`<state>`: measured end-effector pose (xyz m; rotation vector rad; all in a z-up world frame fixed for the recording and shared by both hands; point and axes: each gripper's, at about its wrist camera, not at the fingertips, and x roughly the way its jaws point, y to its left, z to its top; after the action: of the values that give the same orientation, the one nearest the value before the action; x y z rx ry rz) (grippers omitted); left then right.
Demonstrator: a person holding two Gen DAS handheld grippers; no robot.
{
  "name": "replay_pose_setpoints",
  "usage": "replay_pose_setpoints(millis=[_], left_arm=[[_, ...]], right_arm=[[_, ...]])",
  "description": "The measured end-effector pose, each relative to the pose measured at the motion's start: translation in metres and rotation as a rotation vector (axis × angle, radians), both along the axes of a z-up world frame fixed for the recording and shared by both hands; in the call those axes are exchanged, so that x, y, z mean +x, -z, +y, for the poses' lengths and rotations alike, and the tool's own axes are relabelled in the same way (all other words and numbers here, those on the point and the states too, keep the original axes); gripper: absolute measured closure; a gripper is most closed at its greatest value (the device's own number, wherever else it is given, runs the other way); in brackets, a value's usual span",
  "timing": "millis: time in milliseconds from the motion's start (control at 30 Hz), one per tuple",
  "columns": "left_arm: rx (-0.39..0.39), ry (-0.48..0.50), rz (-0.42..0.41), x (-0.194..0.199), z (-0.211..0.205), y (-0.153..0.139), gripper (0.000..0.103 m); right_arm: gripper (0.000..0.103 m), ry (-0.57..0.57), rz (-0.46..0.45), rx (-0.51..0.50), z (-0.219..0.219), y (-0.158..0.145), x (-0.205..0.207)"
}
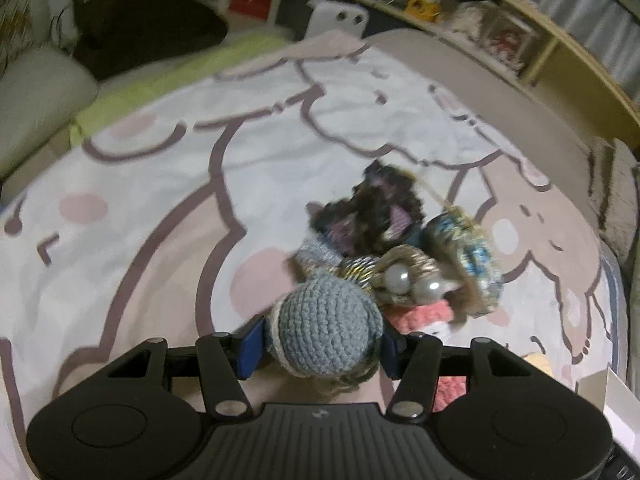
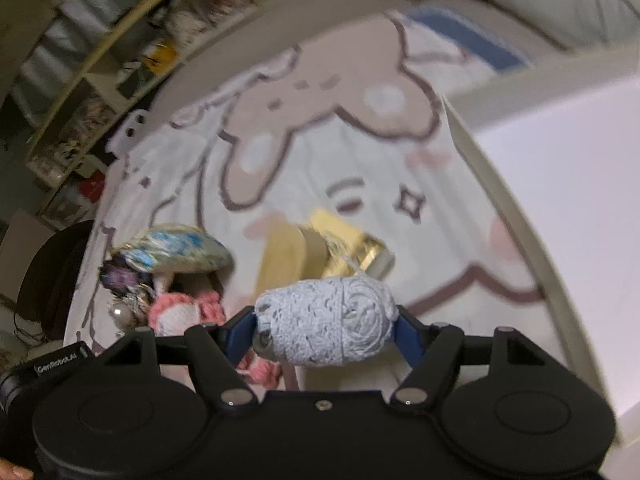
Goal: Organize objects
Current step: 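Carry both balls to the white box and release them inside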
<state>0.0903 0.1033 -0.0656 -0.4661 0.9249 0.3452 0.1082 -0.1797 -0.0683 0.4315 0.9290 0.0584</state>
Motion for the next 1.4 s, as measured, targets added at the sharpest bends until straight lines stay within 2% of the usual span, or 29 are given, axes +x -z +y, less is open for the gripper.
replay_pose_setpoints(millis=[200, 333, 633, 1033, 1400], left_arm=[[0.094, 0.095, -0.057, -0.011, -0.022, -0.020, 0.046], [0.190, 0.166, -0.119, -0.019, -0.038, -0.038, 0.046], [0.257, 0.262, -0.221, -0.032, -0.065, -0.067, 0.046], [0.243, 0.378, -0.234, -0.017, -0.116, -0.078, 0.046], [0.196, 0.485, -0.264, 0.009, -0.195, -0.084, 0.045]], right_arm=[[0.030, -0.059, -0.125, -0.116, -0.004, -0.030, -0.007], [0.030, -0.099, -0.208, -0.190, -0.009, -0.049, -0.014], [0.030, -0.181, -0.309, -0.301, -0.029, -0.080, -0.024], [0.029, -0.171, -0.306, -0.297, -0.066, -0.091, -0.018], [0.029, -0.057, -0.294, -0.318, -0.135, -0.097, -0.011]])
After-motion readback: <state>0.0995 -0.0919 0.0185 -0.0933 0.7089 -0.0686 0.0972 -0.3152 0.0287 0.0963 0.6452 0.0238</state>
